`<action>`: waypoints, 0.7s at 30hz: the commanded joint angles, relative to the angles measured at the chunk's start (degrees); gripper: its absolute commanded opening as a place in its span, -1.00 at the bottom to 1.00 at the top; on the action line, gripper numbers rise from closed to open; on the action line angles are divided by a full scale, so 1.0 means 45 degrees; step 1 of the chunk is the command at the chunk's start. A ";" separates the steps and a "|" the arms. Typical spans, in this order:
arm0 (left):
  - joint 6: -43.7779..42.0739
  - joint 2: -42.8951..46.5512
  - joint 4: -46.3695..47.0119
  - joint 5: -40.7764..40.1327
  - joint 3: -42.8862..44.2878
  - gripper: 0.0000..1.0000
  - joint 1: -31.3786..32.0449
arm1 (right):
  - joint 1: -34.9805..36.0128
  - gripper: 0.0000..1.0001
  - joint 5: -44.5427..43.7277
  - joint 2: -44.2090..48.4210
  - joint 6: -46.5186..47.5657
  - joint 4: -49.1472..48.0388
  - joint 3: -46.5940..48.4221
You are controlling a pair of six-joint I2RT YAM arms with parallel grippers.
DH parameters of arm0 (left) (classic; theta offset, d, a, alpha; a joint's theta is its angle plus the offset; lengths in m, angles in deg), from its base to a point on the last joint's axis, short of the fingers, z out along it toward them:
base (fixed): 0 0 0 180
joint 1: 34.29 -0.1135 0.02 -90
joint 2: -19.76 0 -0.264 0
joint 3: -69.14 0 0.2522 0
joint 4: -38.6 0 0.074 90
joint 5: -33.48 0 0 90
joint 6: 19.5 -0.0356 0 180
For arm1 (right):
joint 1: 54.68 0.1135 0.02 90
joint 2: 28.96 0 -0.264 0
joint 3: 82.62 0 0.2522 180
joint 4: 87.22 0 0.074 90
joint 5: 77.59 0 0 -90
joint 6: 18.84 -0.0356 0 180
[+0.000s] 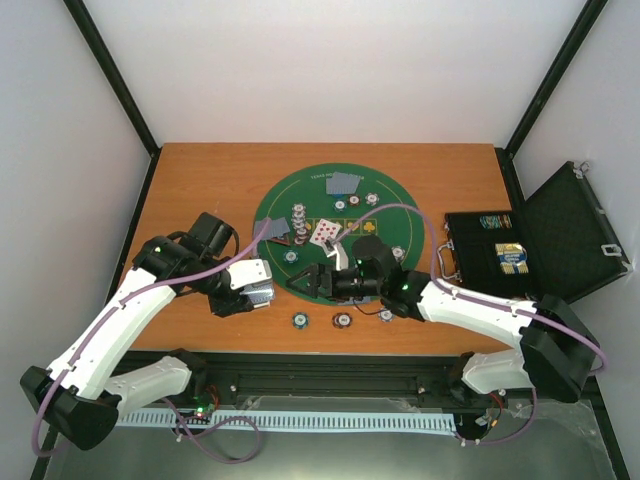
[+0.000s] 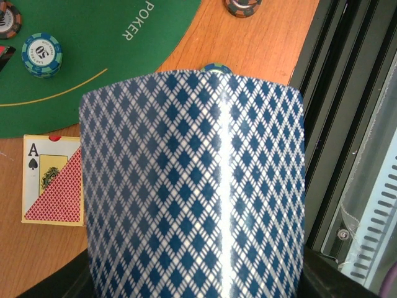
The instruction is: Distribute texas hold em gaming equipment
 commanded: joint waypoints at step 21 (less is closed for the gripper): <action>-0.0021 0.0093 0.0036 0.0371 0.0666 -0.59 0.0051 | 0.1748 0.81 0.2388 -0.3010 -0.3104 -0.5440 0.1752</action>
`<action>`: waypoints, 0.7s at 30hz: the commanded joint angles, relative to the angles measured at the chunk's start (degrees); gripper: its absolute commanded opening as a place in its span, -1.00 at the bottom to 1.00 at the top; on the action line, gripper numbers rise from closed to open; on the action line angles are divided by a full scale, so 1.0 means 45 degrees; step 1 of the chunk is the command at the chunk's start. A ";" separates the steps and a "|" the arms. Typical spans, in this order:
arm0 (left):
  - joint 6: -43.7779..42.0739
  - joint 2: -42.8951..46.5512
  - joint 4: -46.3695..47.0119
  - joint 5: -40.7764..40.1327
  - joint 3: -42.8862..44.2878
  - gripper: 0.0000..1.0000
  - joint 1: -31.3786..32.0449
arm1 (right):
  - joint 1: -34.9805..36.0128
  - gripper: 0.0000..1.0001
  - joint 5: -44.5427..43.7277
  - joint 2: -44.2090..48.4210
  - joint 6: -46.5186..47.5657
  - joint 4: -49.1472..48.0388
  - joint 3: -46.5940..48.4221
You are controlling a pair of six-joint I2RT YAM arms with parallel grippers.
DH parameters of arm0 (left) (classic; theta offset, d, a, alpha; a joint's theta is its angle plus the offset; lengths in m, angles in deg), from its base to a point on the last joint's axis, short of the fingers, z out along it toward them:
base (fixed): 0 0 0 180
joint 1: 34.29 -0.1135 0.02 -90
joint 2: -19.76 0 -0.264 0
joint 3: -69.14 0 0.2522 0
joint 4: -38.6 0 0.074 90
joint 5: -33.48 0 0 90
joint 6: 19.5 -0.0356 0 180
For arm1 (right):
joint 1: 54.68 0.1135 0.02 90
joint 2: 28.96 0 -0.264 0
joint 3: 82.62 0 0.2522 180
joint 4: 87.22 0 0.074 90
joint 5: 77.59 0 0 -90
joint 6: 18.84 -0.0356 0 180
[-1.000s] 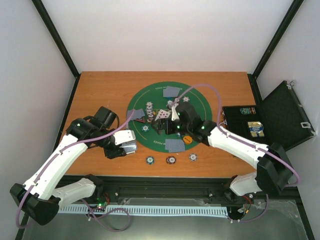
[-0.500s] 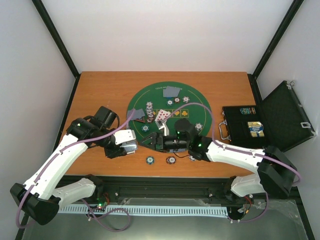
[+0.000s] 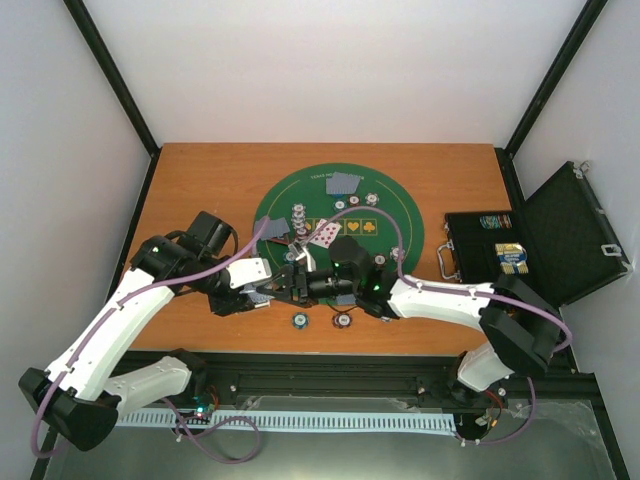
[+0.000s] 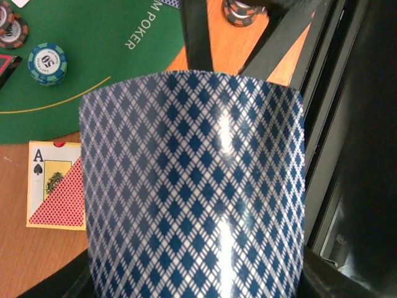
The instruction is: Distribute texas hold em gaming equipment
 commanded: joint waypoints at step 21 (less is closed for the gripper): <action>-0.0118 0.0432 -0.0357 0.0621 0.0800 -0.59 0.0060 | -0.0395 0.42 0.0632 -0.2585 -0.1799 -0.3449 -0.0275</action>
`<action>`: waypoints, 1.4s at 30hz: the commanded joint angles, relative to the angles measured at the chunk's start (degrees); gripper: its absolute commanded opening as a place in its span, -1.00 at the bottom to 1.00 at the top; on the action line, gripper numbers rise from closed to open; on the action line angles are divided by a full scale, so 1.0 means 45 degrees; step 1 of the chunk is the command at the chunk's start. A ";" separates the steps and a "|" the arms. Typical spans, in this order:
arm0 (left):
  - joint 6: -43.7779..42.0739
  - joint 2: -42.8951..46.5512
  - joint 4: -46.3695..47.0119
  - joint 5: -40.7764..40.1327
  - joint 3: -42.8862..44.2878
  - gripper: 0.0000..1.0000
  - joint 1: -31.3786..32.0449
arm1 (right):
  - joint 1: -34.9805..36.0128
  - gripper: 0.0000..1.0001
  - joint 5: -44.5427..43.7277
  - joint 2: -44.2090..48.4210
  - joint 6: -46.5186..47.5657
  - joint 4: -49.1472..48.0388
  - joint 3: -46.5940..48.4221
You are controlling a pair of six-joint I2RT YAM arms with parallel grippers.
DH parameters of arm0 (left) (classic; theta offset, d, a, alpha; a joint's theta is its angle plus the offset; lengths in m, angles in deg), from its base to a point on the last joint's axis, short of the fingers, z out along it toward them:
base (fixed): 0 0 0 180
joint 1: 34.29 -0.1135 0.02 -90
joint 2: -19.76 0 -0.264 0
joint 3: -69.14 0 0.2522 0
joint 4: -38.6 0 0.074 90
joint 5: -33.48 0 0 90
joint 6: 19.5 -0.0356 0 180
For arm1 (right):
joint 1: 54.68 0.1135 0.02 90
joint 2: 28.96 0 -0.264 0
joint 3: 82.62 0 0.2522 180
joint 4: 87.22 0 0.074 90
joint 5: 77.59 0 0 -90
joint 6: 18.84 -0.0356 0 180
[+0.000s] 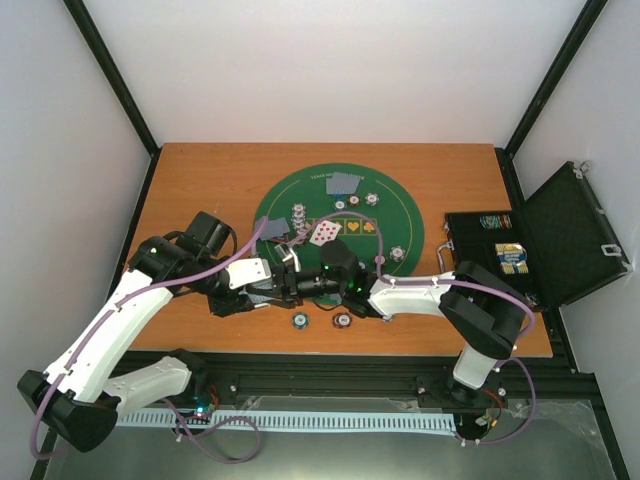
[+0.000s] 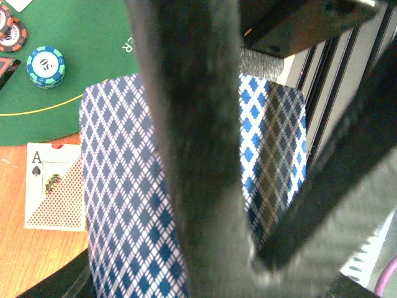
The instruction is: Distribute texas hold em gaming equipment
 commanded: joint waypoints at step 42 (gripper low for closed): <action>-0.0017 0.0232 -0.0011 -0.0399 0.0024 -0.59 0.0034 | -0.4184 -0.94 -0.4244 0.3338 0.9366 1.5061 0.3317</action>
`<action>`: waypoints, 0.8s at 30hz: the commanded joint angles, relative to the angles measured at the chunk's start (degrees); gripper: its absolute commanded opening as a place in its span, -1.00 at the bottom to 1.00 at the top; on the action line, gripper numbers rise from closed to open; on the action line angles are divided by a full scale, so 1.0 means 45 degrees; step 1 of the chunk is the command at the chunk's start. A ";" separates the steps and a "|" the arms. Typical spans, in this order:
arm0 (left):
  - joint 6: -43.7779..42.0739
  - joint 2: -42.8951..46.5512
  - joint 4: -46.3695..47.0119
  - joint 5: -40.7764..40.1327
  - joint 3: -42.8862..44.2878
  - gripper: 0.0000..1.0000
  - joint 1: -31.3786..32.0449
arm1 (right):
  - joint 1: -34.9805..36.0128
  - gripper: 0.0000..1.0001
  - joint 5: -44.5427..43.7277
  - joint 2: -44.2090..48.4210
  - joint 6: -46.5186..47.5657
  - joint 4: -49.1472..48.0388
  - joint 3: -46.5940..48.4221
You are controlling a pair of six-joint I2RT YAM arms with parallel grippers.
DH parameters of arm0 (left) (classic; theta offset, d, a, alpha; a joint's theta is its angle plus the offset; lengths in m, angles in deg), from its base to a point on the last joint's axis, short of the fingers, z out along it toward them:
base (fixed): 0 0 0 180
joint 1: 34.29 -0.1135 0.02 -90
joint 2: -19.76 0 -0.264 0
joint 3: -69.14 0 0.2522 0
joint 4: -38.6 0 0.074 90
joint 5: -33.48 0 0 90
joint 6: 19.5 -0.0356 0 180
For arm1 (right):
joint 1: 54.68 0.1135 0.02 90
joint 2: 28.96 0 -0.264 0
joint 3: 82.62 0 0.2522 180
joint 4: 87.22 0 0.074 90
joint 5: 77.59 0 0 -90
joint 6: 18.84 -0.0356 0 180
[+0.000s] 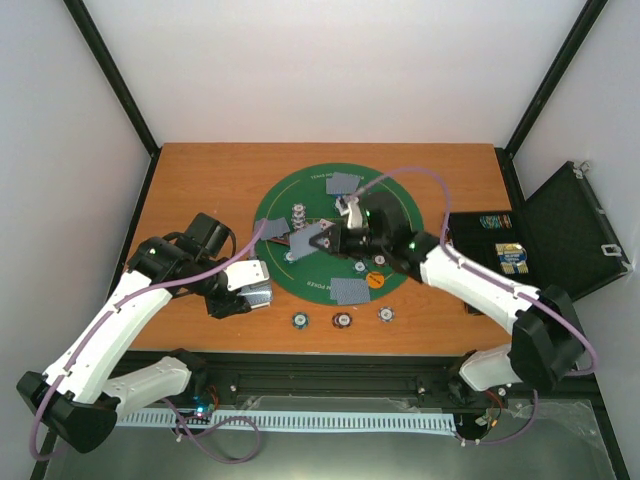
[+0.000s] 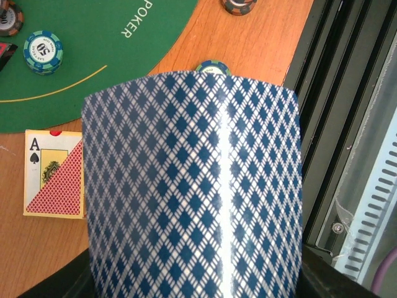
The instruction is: Distribute texas hold em gaming equipment
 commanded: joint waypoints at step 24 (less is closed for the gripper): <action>0.0105 0.0800 -0.0289 -0.0432 -0.0004 -0.58 0.0015 | 0.1928 -0.95 -1.8126 -1.0230 1.5877 0.6627 0.8954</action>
